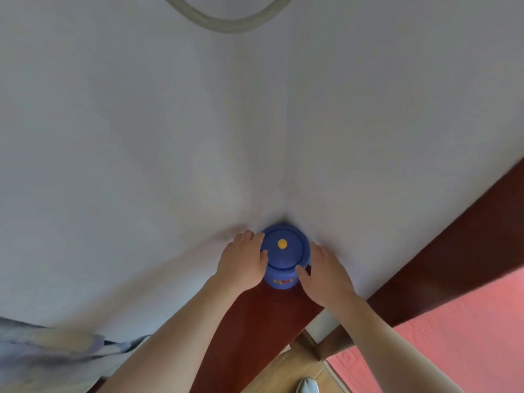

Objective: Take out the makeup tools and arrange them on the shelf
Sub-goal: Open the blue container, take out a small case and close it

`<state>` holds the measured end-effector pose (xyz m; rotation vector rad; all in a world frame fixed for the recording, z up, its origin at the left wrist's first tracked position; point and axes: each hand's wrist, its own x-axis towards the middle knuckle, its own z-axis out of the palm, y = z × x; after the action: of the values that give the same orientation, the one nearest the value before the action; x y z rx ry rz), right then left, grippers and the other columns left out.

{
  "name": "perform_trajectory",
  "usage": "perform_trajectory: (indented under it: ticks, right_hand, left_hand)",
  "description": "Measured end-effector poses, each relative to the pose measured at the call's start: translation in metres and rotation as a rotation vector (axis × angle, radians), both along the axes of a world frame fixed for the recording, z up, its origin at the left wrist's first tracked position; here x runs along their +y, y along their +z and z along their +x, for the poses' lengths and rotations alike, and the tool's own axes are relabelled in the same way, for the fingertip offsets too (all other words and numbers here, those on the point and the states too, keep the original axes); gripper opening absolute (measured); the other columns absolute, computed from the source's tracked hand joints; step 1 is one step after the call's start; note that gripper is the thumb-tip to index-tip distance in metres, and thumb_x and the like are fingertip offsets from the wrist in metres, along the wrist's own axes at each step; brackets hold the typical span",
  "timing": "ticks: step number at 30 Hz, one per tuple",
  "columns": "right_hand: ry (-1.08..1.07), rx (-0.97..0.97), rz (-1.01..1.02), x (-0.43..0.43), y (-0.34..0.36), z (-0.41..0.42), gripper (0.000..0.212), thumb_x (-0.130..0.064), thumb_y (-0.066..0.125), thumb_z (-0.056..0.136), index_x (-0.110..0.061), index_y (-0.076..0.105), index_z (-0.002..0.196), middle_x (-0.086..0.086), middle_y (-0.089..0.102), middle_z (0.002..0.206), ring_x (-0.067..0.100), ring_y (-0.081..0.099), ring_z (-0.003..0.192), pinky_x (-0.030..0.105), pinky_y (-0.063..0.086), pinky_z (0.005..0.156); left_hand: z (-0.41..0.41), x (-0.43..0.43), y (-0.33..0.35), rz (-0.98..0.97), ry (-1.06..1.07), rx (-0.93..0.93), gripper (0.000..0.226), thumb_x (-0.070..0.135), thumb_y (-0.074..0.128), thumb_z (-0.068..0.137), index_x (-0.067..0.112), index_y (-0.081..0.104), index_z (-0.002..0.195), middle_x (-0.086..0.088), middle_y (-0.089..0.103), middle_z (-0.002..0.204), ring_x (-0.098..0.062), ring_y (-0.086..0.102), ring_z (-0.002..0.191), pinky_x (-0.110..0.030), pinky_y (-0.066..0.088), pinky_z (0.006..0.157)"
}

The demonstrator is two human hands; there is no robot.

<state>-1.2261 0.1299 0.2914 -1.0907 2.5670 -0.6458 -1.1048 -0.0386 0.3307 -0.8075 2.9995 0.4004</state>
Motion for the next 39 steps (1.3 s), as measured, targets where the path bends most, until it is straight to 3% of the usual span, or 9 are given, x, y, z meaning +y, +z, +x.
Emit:
perform_trajectory:
  ticks: [7, 13, 17, 22, 29, 35, 39]
  right_hand:
    - [-0.005, -0.121, -0.056, -0.009, -0.015, -0.011, 0.065, -0.051, 0.066, 0.077, -0.024, 0.045, 0.133, -0.004, 0.055, 0.122, 0.016, 0.050, 0.110, 0.027, 0.045, 0.085]
    - [-0.025, -0.150, -0.041, -0.011, -0.026, -0.009, 0.061, -0.048, 0.067, 0.078, -0.025, 0.047, 0.131, -0.003, 0.057, 0.120, 0.017, 0.051, 0.110, 0.031, 0.048, 0.086]
    - [-0.030, -0.114, 0.001, -0.013, -0.030, -0.007, 0.064, -0.044, 0.067, 0.081, -0.021, 0.042, 0.136, 0.000, 0.055, 0.121, 0.019, 0.050, 0.111, 0.032, 0.048, 0.088]
    - [-0.062, -0.121, -0.007, -0.013, -0.030, -0.006, 0.059, -0.044, 0.067, 0.082, -0.022, 0.045, 0.132, -0.001, 0.055, 0.119, 0.019, 0.051, 0.109, 0.032, 0.048, 0.086]
    - [-0.068, -0.157, -0.030, -0.014, -0.031, -0.008, 0.053, -0.044, 0.069, 0.077, -0.025, 0.049, 0.122, -0.003, 0.058, 0.114, 0.019, 0.054, 0.105, 0.035, 0.050, 0.085]
    - [-0.072, -0.146, -0.005, -0.014, -0.030, -0.007, 0.072, -0.051, 0.067, 0.078, -0.018, 0.042, 0.137, 0.001, 0.054, 0.127, 0.020, 0.051, 0.113, 0.035, 0.048, 0.091]
    - [-0.091, -0.150, -0.013, -0.016, -0.030, -0.003, 0.073, -0.053, 0.069, 0.077, -0.015, 0.044, 0.134, 0.003, 0.053, 0.126, 0.021, 0.050, 0.114, 0.034, 0.047, 0.091]
  left_hand:
    - [-0.046, -0.005, -0.009, 0.073, -0.113, -0.054, 0.044, 0.033, 0.049, 0.097, 0.020, 0.048, 0.139, -0.004, 0.051, 0.129, -0.025, 0.050, 0.116, -0.040, 0.048, 0.089]
    - [-0.064, -0.008, -0.023, 0.060, -0.169, -0.063, 0.019, 0.024, 0.053, 0.093, 0.015, 0.060, 0.108, -0.006, 0.055, 0.113, -0.027, 0.056, 0.101, -0.036, 0.044, 0.075]
    - [-0.067, -0.010, -0.025, 0.076, -0.166, -0.027, 0.017, 0.022, 0.050, 0.096, 0.012, 0.063, 0.103, -0.006, 0.056, 0.108, -0.027, 0.057, 0.094, -0.031, 0.034, 0.068]
    - [-0.065, -0.012, -0.023, 0.093, -0.146, 0.013, 0.015, 0.022, 0.053, 0.094, 0.010, 0.062, 0.094, -0.007, 0.058, 0.101, -0.027, 0.057, 0.088, -0.031, 0.035, 0.067]
    - [-0.042, -0.021, -0.017, 0.155, -0.079, 0.148, 0.014, 0.021, 0.057, 0.090, 0.012, 0.066, 0.096, -0.004, 0.060, 0.092, -0.024, 0.058, 0.082, -0.040, 0.049, 0.070]
    - [0.009, -0.032, -0.018, 0.208, 0.048, 0.210, 0.019, 0.025, 0.062, 0.089, 0.021, 0.067, 0.106, 0.002, 0.057, 0.091, -0.015, 0.055, 0.075, -0.030, 0.045, 0.066]
    - [0.046, -0.030, -0.029, 0.234, 0.144, 0.175, 0.012, 0.022, 0.062, 0.089, 0.022, 0.067, 0.099, 0.004, 0.057, 0.087, -0.014, 0.056, 0.072, -0.034, 0.051, 0.067]
